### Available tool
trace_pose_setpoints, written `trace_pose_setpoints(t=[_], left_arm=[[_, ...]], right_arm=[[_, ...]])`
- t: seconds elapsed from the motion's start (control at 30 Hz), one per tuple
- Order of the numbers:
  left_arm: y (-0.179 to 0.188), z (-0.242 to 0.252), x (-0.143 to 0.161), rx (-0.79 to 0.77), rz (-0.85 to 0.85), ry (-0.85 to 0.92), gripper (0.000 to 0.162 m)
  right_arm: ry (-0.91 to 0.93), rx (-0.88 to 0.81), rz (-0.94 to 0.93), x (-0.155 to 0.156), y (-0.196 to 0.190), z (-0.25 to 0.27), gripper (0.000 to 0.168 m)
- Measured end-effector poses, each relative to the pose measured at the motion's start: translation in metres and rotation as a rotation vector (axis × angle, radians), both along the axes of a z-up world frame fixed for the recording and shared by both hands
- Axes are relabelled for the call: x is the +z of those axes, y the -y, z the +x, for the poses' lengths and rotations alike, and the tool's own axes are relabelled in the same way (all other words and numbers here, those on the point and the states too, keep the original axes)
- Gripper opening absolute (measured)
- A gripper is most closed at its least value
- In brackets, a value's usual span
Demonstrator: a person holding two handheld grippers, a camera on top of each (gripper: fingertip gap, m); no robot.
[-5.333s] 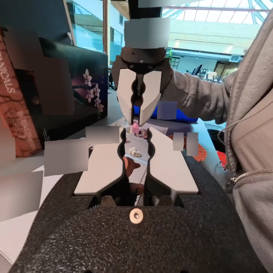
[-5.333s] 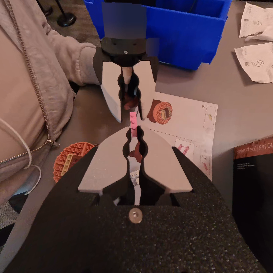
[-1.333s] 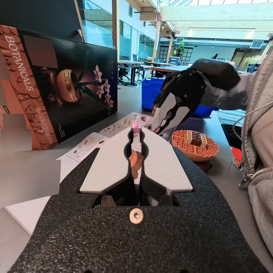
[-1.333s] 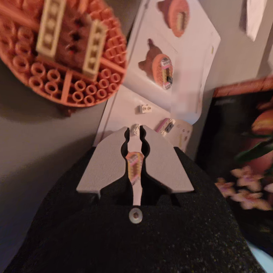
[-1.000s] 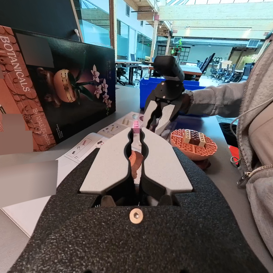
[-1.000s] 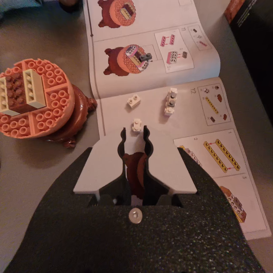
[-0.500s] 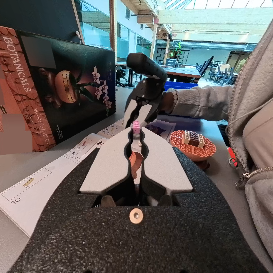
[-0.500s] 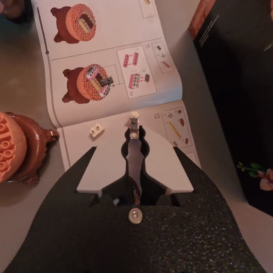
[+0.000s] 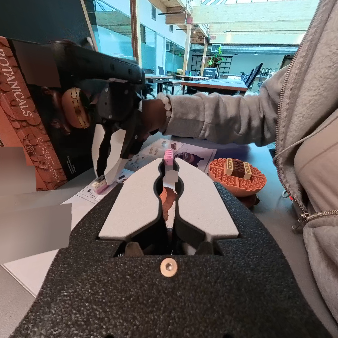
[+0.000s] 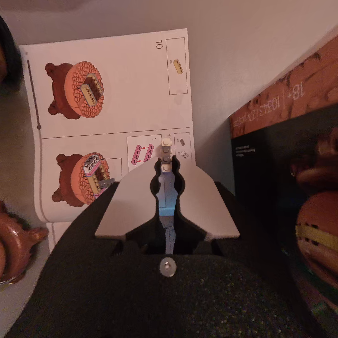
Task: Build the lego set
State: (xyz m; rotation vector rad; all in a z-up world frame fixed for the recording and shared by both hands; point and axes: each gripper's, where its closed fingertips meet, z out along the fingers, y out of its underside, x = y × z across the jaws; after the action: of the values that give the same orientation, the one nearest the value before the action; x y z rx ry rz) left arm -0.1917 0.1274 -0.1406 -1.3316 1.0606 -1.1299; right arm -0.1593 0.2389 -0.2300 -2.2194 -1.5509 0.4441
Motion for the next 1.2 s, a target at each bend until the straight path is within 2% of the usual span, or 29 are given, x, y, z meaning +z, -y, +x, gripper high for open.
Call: trace_pose_setpoints(t=[0.27, 0.4, 0.57, 0.67, 0.8, 1.0, 1.03, 1.07, 1.2], left_arm=[[0.001, 0.0, 0.0, -0.005, 0.008, -0.005, 0.007], [0.008, 0.001, 0.002, -0.046, 0.026, 0.006, 0.007], [0.01, 0.002, 0.001, -0.058, 0.033, -0.004, 0.007], [0.01, 0.002, 0.001, -0.058, 0.031, 0.0, 0.007], [0.011, 0.002, 0.001, -0.06, 0.034, -0.001, 0.007], [0.011, 0.002, 0.001, -0.062, 0.035, -0.003, 0.007], [0.011, 0.002, 0.001, -0.062, 0.035, -0.003, 0.007], [0.011, 0.002, 0.001, -0.062, 0.036, -0.003, 0.007], [0.011, 0.002, 0.001, -0.062, 0.037, -0.003, 0.007]], right_arm=[[-0.01, 0.085, 0.007, 0.003, 0.003, -0.009, 0.011], [-0.097, 0.159, -0.031, 0.015, 0.026, -0.03, 0.011], [-0.064, 0.238, -0.041, 0.005, 0.049, -0.04, 0.011], [-0.059, 0.291, -0.025, 0.004, 0.049, -0.044, 0.011], [-0.022, 0.186, -0.069, 0.004, 0.039, -0.044, 0.011], [-0.023, 0.126, -0.079, -0.004, 0.041, -0.042, 0.011], [-0.024, 0.115, -0.079, -0.005, 0.04, -0.041, 0.013], [-0.024, 0.101, -0.074, -0.005, 0.039, -0.04, 0.023], [-0.116, 0.055, -0.027, 0.021, 0.036, -0.032, 0.03]])
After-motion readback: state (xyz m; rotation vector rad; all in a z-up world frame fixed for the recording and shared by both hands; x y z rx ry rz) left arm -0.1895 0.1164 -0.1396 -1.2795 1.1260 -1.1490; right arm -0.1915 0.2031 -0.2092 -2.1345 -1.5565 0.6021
